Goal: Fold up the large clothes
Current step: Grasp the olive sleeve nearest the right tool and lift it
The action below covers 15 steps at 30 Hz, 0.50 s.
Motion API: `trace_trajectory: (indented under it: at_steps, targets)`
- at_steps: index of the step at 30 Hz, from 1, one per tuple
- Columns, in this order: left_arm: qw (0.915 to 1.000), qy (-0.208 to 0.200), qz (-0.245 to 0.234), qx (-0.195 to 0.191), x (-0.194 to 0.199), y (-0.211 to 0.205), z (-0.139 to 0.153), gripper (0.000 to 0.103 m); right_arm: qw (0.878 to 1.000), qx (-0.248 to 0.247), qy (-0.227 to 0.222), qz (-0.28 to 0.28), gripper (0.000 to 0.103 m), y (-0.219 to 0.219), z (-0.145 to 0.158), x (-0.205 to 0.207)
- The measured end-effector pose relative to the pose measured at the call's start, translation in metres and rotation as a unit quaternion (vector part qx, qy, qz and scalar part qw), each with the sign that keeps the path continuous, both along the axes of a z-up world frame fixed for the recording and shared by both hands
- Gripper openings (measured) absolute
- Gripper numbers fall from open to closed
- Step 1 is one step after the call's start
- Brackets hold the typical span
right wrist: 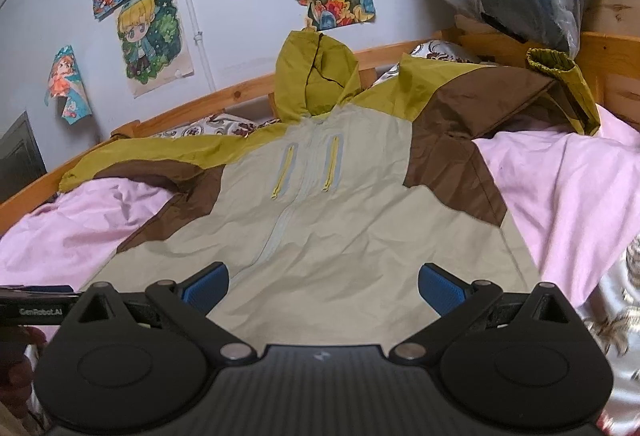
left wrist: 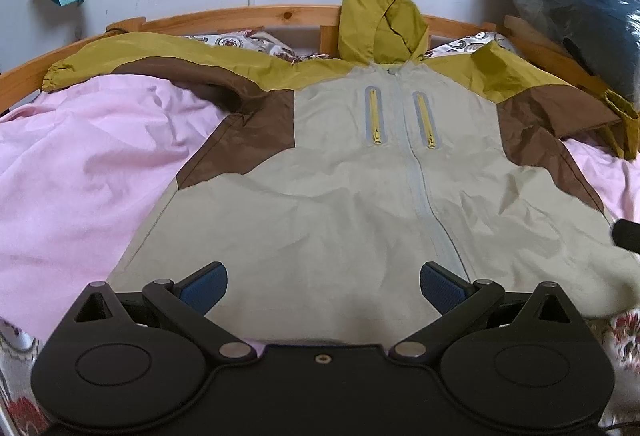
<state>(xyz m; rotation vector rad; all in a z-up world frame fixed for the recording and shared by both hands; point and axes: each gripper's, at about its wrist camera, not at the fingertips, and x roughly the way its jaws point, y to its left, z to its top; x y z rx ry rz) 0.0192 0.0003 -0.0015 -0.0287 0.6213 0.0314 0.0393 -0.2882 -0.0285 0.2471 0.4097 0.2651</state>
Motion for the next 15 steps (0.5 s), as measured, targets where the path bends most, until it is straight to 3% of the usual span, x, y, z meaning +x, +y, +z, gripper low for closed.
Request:
trace_trajectory:
  at_steps: [4,8,12,15]
  targets:
    - [0.9999,-0.008,0.008,0.005,0.023,0.000,0.024,0.102,0.999,-0.033,-0.023,-0.032,0.103,-0.029,0.017,0.014]
    - [0.9998,0.002,0.013,0.011,0.055,-0.003,0.043,0.102,0.995,-0.023,-0.023,-0.091,0.103,-0.072,0.027,0.033]
    - [0.9988,0.040,-0.013,0.024,0.095,-0.011,0.055,0.102,0.985,-0.042,-0.027,-0.168,0.103,-0.115,0.028,0.060]
    - [0.9968,0.047,-0.041,0.051,0.121,-0.023,0.059,0.102,0.975,-0.069,-0.034,-0.210,0.102,-0.140,0.028,0.086]
